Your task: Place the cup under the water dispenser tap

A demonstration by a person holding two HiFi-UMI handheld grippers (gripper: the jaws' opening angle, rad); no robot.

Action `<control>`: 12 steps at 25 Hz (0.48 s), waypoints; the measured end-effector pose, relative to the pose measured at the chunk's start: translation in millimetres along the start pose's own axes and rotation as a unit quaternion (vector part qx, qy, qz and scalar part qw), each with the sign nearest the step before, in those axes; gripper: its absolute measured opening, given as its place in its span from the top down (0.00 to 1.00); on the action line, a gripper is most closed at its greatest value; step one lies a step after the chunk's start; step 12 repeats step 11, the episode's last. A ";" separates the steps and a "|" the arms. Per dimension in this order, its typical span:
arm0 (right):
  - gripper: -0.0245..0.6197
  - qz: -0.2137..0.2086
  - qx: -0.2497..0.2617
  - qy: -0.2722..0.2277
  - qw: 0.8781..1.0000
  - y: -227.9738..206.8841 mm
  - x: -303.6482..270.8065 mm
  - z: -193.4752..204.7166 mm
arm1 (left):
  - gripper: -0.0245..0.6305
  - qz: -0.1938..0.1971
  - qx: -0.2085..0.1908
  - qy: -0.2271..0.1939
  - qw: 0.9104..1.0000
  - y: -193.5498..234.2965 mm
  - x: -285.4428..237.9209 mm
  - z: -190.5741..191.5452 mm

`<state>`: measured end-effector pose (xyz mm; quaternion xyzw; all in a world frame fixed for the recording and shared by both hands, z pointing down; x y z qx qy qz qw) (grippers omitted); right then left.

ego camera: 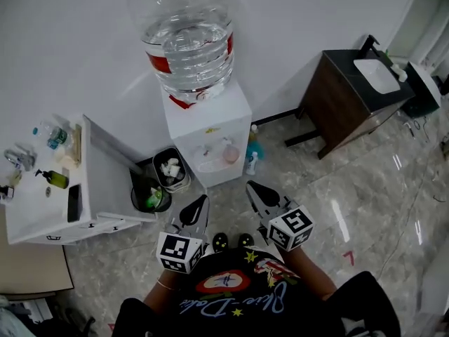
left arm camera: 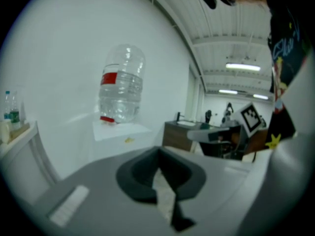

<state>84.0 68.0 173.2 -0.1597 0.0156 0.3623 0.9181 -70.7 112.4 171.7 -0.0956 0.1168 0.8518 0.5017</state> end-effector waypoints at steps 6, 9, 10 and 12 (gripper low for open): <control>0.94 -0.015 0.014 -0.004 1.000 3.7 -4.6 -2.2 | 0.97 -0.007 -0.017 0.001 1.000 -1.1 2.9 -4.6; 0.94 -0.015 0.015 -0.009 1.000 0.8 -14.3 -5.1 | 0.97 -0.014 -0.036 -0.001 0.999 6.2 1.5 -9.3; 0.94 -0.016 0.016 -0.013 1.000 -0.2 -19.4 -7.0 | 0.97 -0.016 -0.042 -0.002 0.999 10.4 1.0 -10.8; 0.94 -0.017 0.016 -0.017 1.000 -1.1 -24.9 -9.0 | 0.97 -0.018 -0.048 -0.002 0.999 14.9 0.4 -12.2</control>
Point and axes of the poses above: the fingertips, and each gripper's own axes: x backward along the fingers, y to its left, z out of its underside, the point moved 4 cm from there along x, backward along the fingers, and after that the axes turned 2 degrees about -y, right-handed, at the moved point
